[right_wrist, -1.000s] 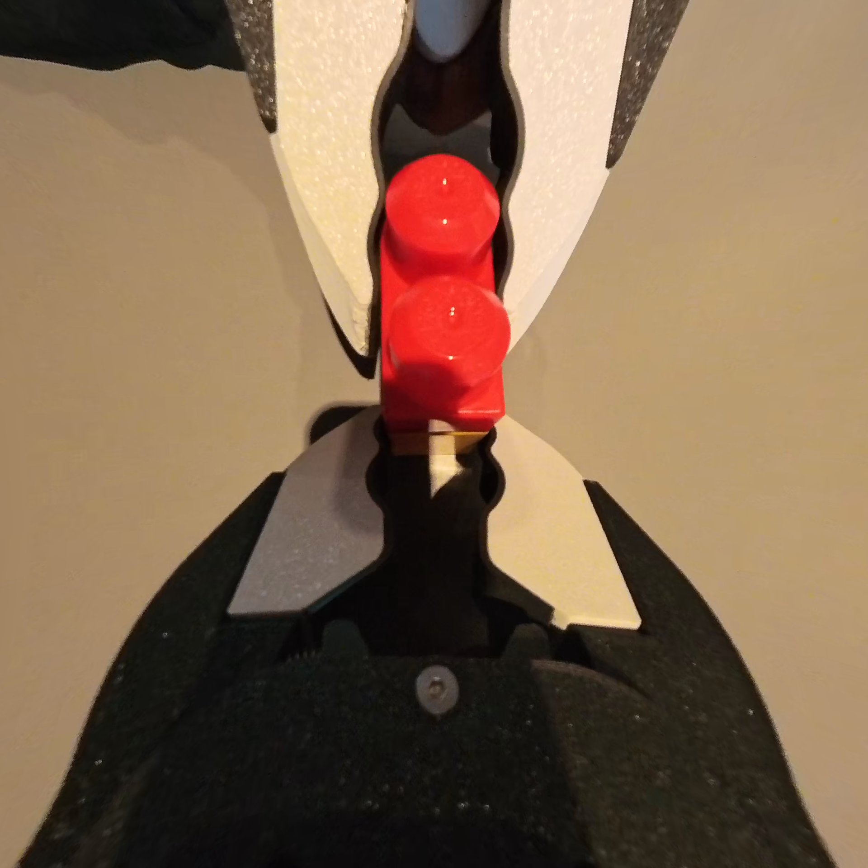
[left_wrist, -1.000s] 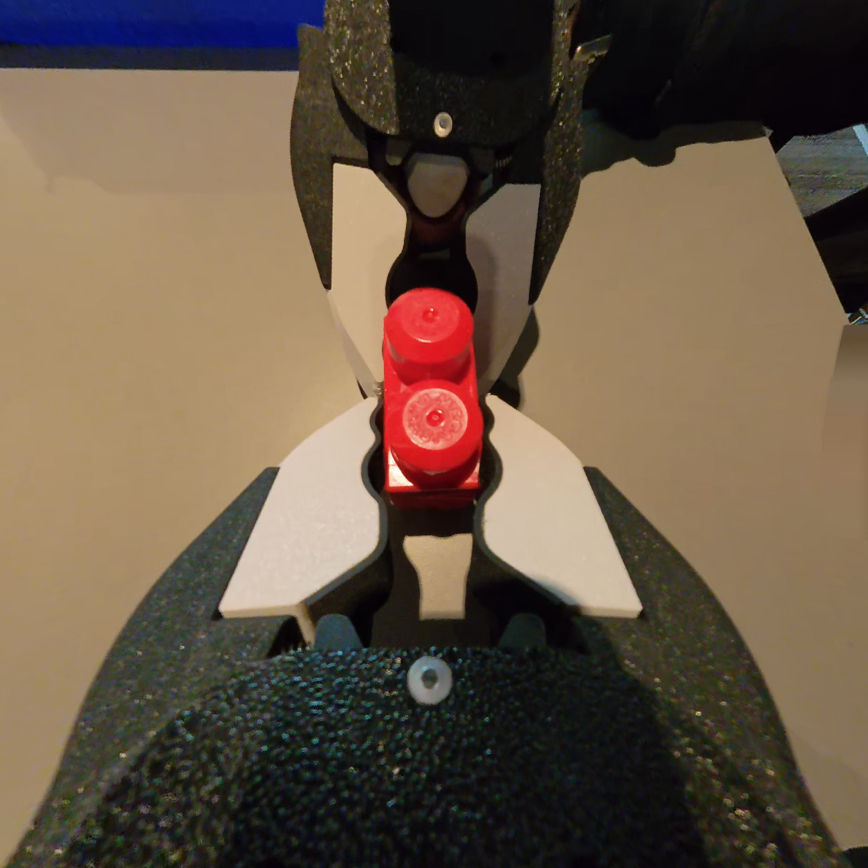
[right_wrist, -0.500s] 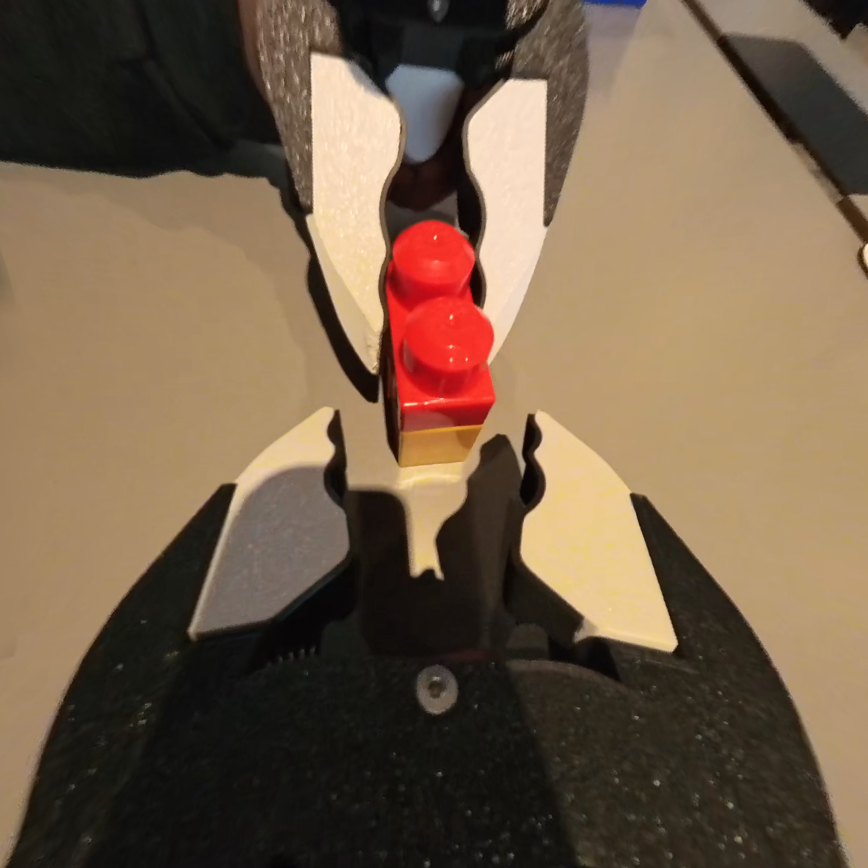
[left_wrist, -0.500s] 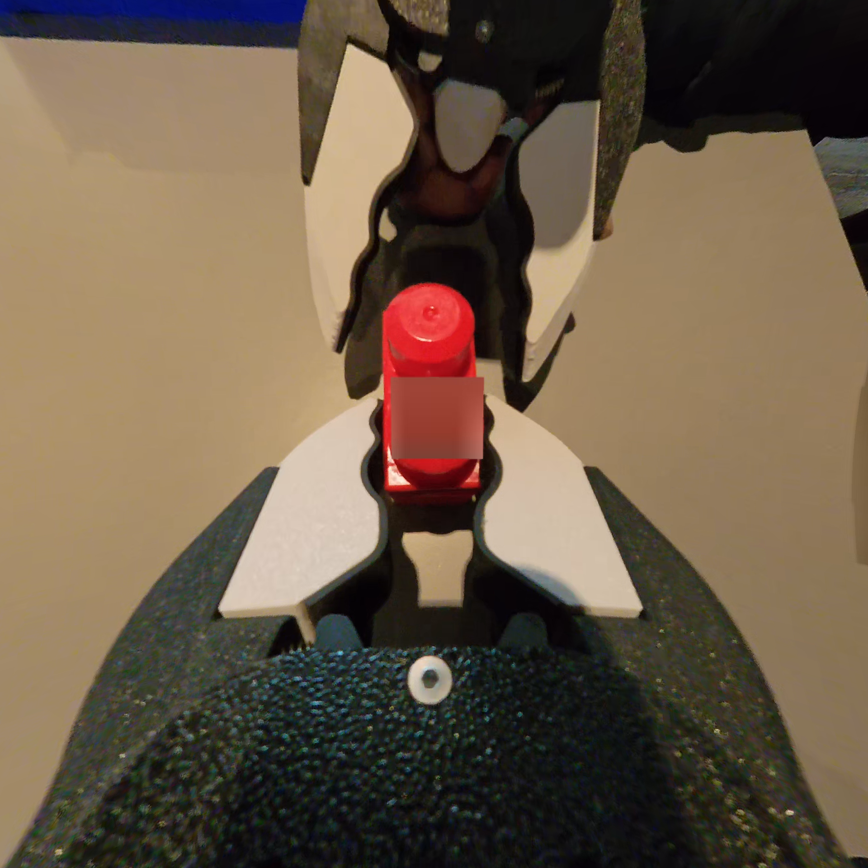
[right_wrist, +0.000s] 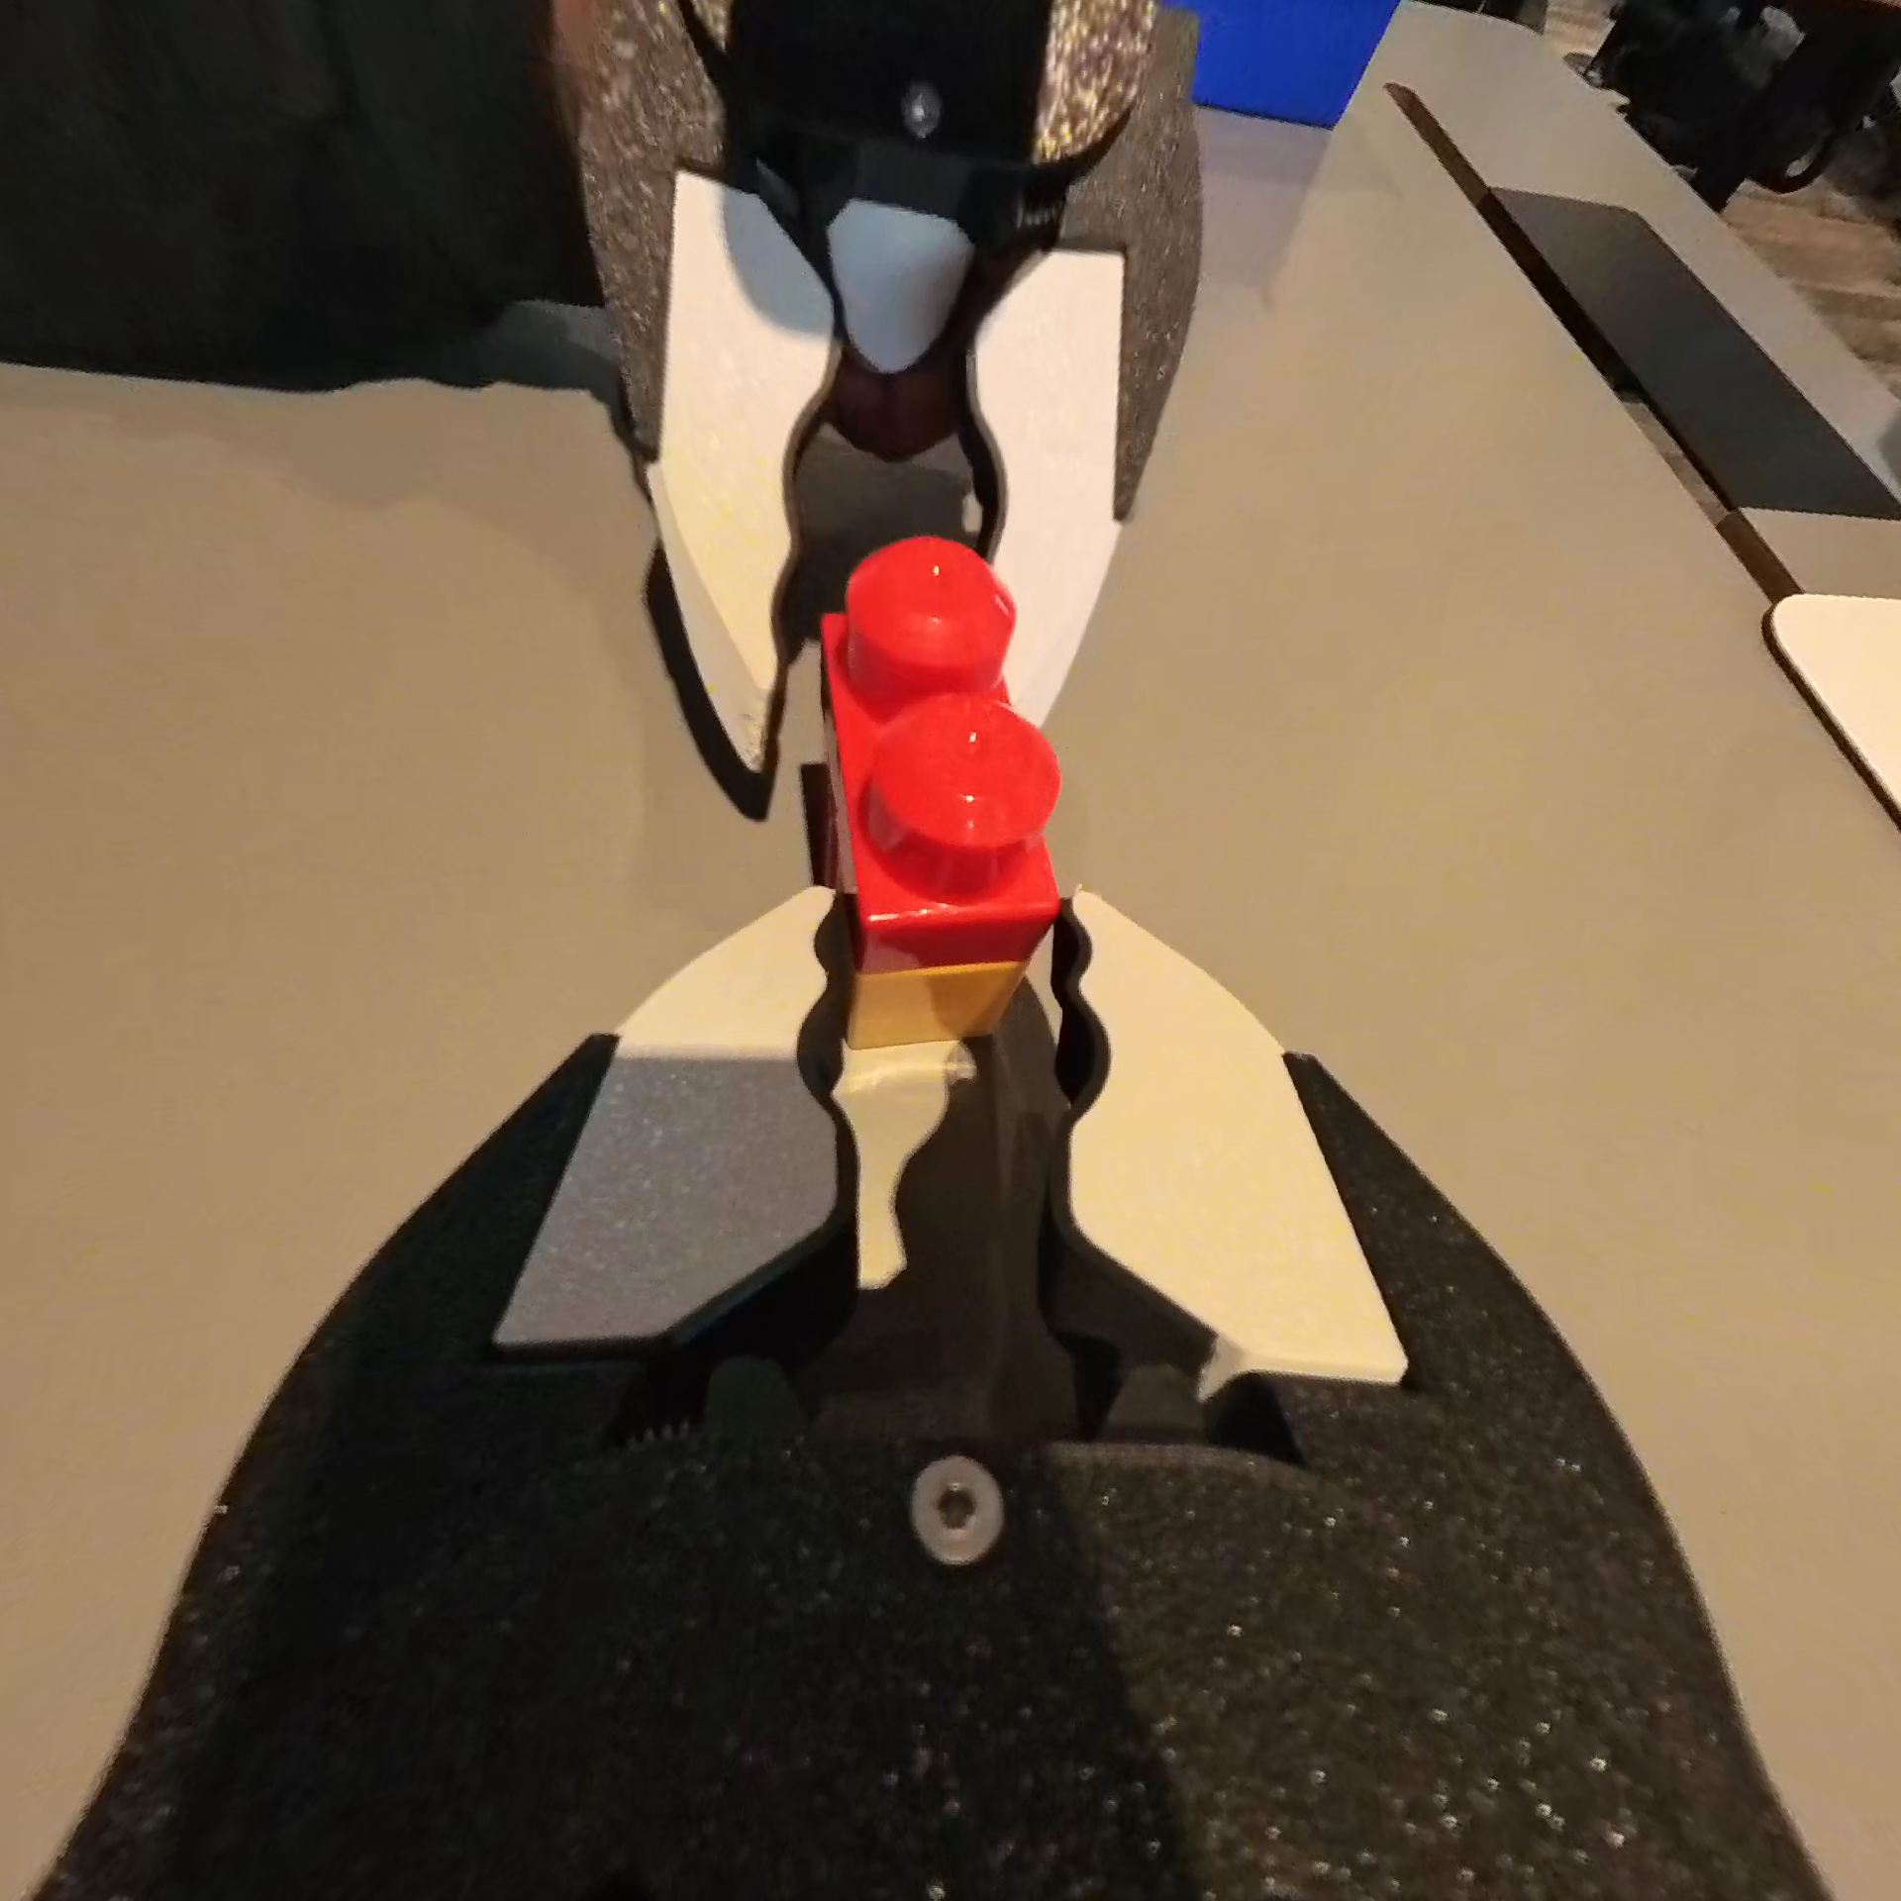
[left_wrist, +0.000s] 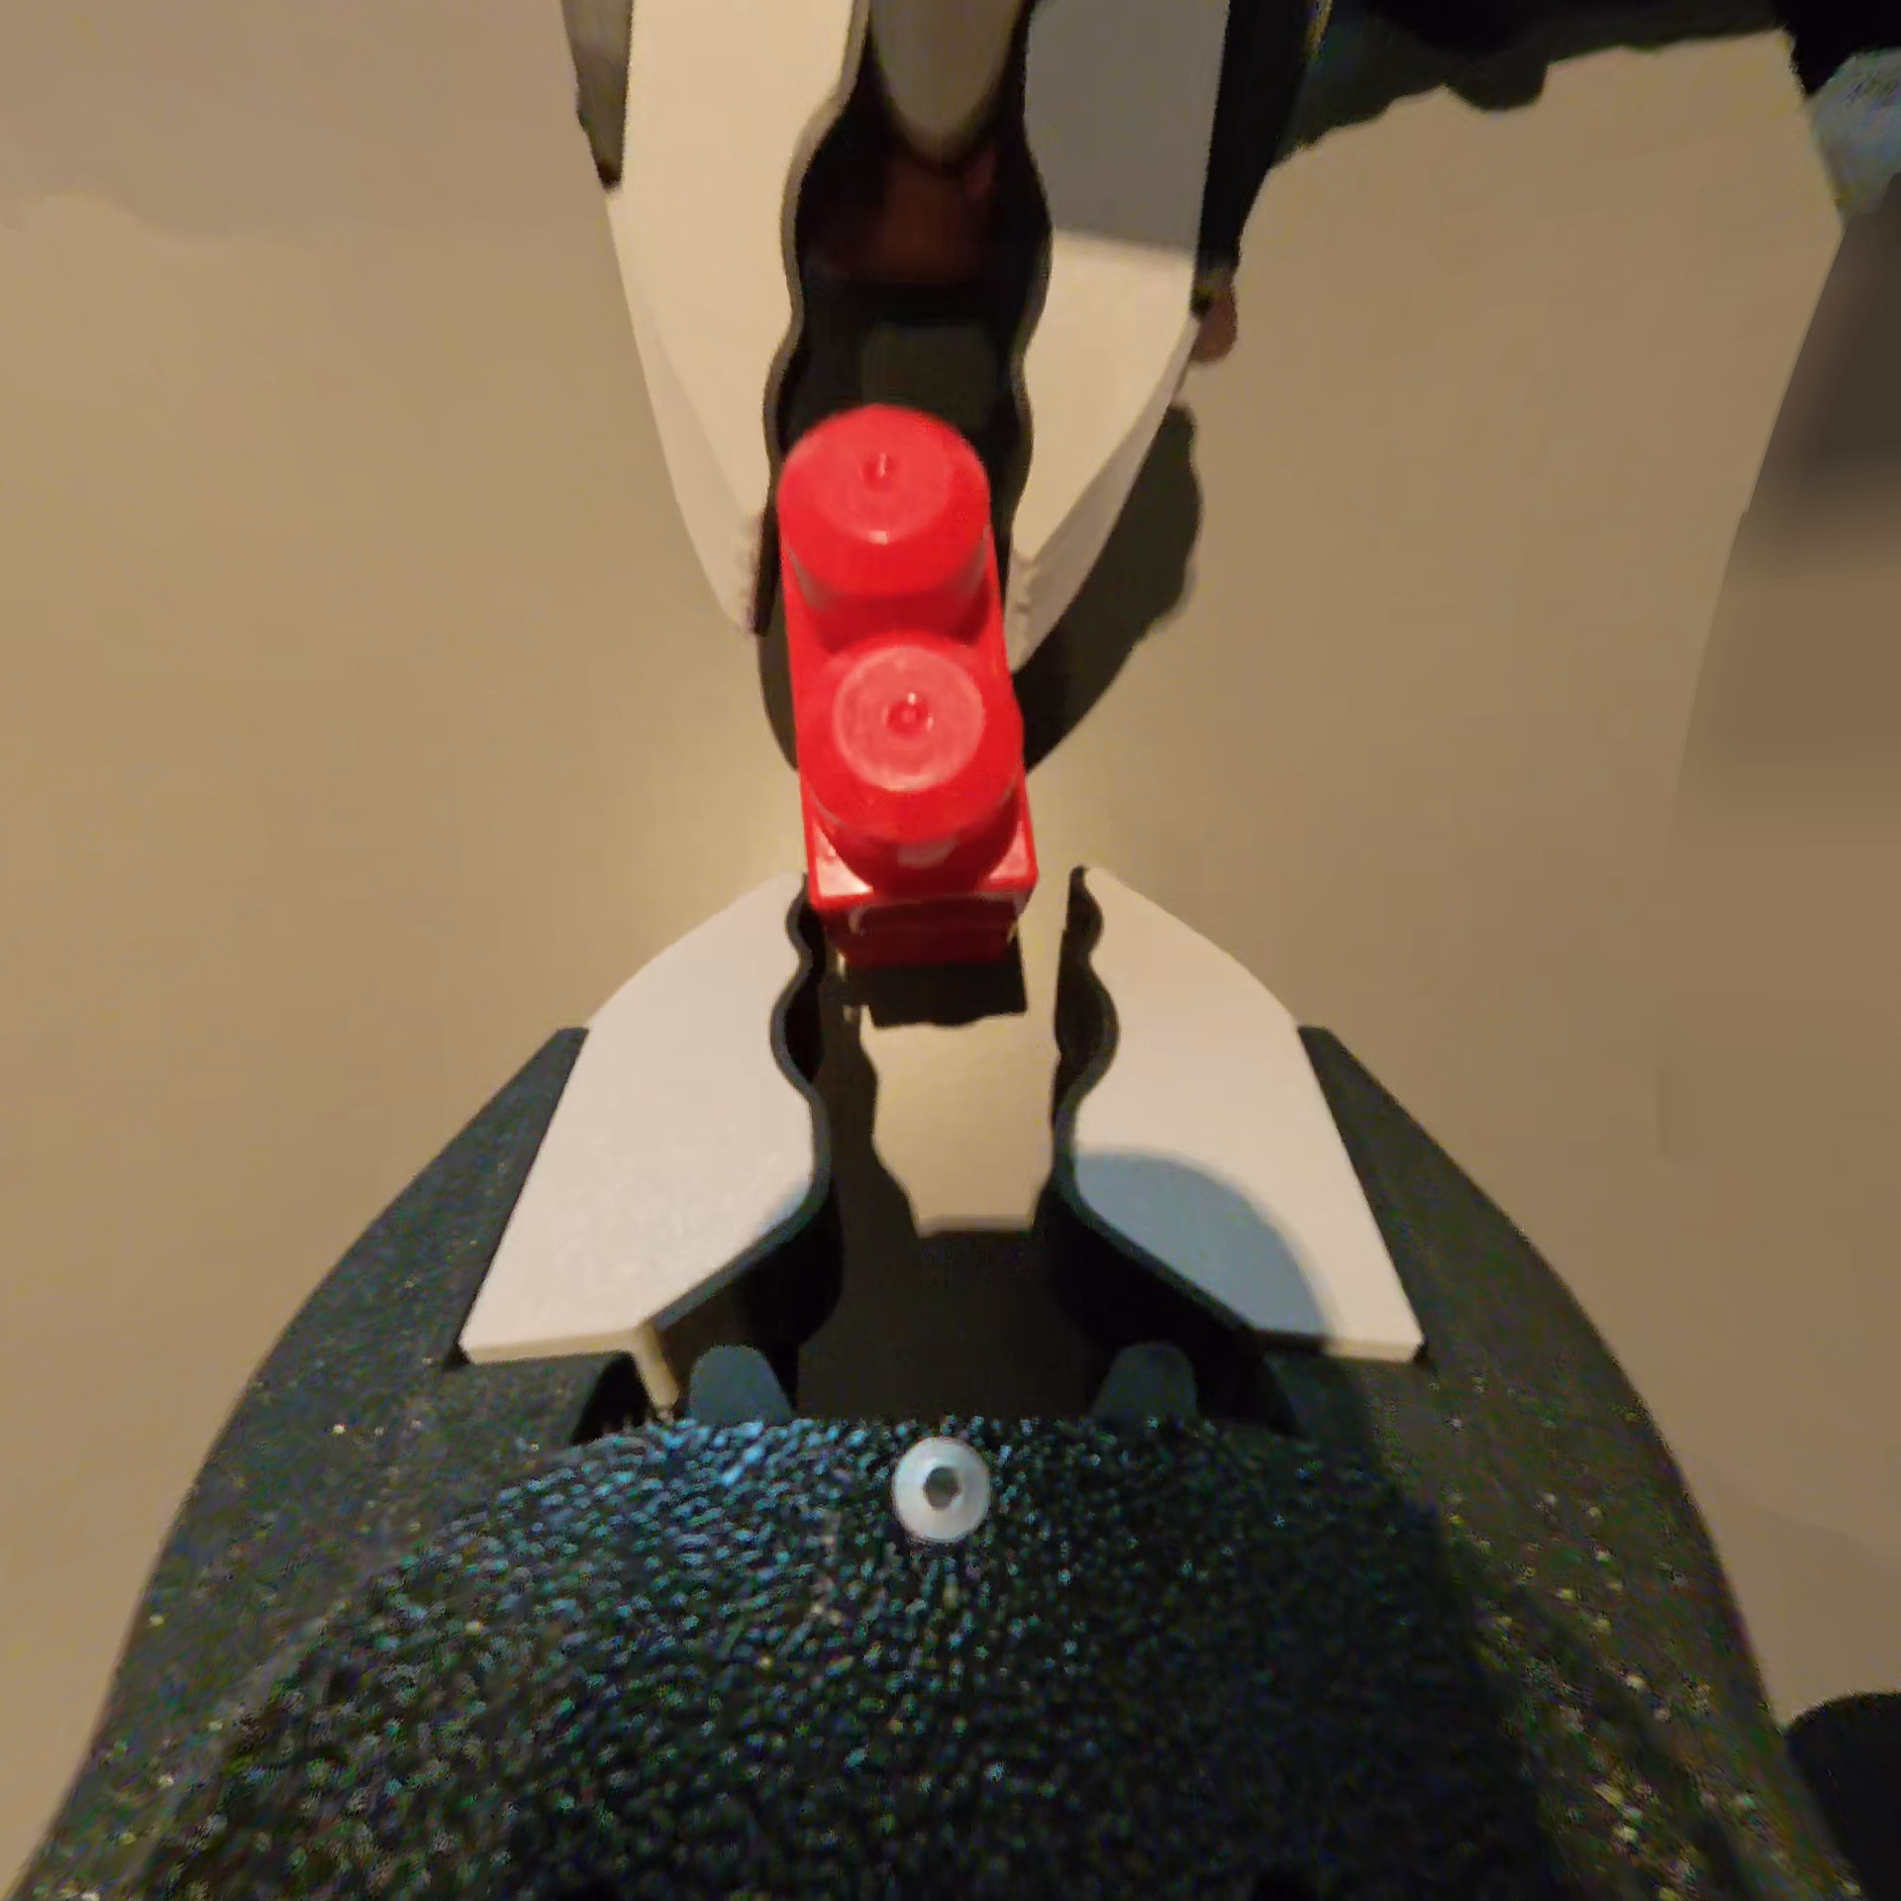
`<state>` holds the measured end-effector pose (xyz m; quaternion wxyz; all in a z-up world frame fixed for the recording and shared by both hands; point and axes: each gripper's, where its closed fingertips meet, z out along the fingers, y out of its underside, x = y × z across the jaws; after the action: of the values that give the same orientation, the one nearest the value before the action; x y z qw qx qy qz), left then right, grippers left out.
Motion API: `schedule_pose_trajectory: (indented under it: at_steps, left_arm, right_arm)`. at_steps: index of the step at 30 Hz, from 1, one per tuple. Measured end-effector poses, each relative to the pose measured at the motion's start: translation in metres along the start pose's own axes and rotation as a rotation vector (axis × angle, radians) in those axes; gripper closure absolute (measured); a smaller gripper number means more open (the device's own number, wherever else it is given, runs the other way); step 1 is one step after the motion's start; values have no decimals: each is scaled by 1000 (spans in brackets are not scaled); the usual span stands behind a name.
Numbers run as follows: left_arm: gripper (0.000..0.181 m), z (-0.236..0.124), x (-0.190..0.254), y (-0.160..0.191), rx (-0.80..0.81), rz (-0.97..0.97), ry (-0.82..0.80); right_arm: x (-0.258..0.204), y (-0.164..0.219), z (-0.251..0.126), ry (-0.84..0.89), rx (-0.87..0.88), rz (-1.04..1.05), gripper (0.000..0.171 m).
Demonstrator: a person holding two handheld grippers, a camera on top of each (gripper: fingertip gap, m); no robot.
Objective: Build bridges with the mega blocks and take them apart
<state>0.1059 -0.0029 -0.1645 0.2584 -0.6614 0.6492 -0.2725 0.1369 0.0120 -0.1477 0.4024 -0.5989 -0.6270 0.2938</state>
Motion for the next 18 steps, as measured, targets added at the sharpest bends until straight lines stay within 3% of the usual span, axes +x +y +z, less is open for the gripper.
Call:
schedule_pose_trajectory:
  at_steps: [18]
  left_arm:
    - [145, 15, -16, 2, -96, -63, -134]
  right_arm:
    - [8, 5, -6, 27, -7, 42, 134]
